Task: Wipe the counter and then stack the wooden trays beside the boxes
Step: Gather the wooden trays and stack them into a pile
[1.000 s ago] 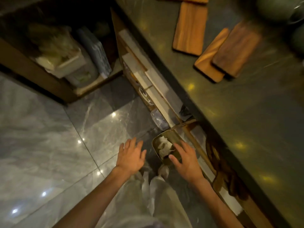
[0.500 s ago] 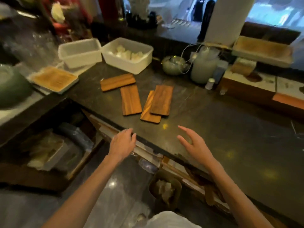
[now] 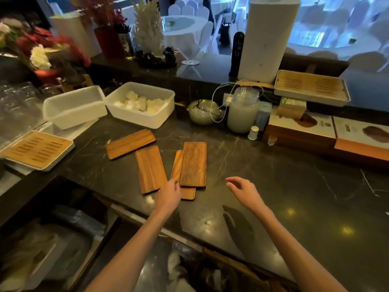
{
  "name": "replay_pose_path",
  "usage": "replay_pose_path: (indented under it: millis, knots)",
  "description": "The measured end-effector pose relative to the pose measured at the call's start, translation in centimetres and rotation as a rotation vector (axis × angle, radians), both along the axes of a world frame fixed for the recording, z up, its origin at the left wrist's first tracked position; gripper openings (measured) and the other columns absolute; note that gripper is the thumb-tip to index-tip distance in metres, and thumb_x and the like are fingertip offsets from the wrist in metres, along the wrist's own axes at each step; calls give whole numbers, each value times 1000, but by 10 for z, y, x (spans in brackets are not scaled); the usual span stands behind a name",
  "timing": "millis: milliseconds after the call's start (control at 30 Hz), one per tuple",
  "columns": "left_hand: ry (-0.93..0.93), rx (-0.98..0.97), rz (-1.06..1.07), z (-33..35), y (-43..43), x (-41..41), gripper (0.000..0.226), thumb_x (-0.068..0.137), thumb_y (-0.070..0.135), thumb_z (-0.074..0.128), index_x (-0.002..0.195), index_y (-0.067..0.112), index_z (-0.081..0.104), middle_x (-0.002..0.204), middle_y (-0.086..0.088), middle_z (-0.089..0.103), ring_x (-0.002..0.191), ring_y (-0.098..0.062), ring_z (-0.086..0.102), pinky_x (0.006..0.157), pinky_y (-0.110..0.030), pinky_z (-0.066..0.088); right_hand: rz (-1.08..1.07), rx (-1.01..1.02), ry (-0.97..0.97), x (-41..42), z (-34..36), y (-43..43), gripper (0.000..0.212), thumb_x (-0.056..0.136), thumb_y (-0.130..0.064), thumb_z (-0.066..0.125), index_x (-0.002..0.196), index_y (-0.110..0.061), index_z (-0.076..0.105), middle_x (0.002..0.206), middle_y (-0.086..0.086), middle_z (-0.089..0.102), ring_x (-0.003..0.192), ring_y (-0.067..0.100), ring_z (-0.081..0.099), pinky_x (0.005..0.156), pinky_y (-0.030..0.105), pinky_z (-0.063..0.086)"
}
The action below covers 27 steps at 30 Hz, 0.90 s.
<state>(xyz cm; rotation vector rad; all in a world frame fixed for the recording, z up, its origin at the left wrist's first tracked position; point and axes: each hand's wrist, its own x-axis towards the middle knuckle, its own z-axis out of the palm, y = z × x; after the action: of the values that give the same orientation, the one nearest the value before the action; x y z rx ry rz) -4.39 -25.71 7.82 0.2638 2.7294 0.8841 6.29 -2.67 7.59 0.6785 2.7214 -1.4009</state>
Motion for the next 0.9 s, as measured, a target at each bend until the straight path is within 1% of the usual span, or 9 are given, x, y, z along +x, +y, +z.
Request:
replay_pose_path:
  millis: [100,233,367,433,500,633,767,833,900]
  knots:
    - [-41,14,-20,-17,13,-50,35,100,23,40,127,10,57,120,-8,67,110,-25,62,92,-39,52,-85,-32,-46,-54,-7,-9,35,96,-28,55,129,-19,59,126,0,65,114,11,59,94,26,48]
    - [-136,45,-5,-40,23,-100,30,100,21,42,121,12,61,115,-7,68,105,-22,64,86,-34,52,-192,-113,-156,-112,-28,-27,40,96,-22,54,134,-13,54,130,6,62,107,11,59,81,18,46]
    - [-245,43,-31,-60,31,-134,27,99,17,43,115,9,63,114,-11,68,106,-26,64,88,-35,50,-345,-169,-280,-156,-51,-41,45,96,-17,54,138,-4,47,135,12,57,122,22,55,97,29,44]
    - [-292,59,-66,-71,34,-145,25,98,17,45,115,12,63,112,-9,69,103,-24,65,89,-35,53,-388,-187,-320,-169,-62,-45,37,95,-13,53,131,-2,54,129,13,61,110,19,59,88,26,44]
    - [-342,118,-87,-79,38,-152,26,97,17,49,117,13,63,114,-6,69,105,-21,65,90,-33,54,-385,-198,-346,-175,-71,-47,30,95,-10,52,123,-4,61,123,13,66,97,13,57,81,22,43]
    - [-498,246,-7,-87,50,-167,25,95,16,54,118,8,60,112,-10,70,102,-24,67,88,-42,57,-461,-232,-335,-179,-82,-43,32,94,-4,50,124,-6,63,119,11,68,101,17,62,81,21,46]
    - [-542,240,67,-89,67,-164,21,92,5,58,112,6,52,95,-11,64,96,-31,65,88,-48,56,-515,-283,-309,-167,-84,-22,32,91,-4,57,120,-11,68,107,4,74,87,6,61,59,5,42]
    - [-547,238,62,-83,81,-152,18,88,3,62,100,10,50,85,-4,58,88,-27,63,86,-47,57,-514,-319,-297,-151,-84,-6,33,90,-2,58,121,-10,67,107,4,74,89,6,62,58,5,43]
    - [-545,265,38,-78,102,-131,20,87,1,63,93,12,48,81,-4,56,83,-26,61,85,-48,57,-517,-331,-279,-125,-84,15,35,89,-1,60,123,-9,66,111,4,73,93,6,62,69,9,45]
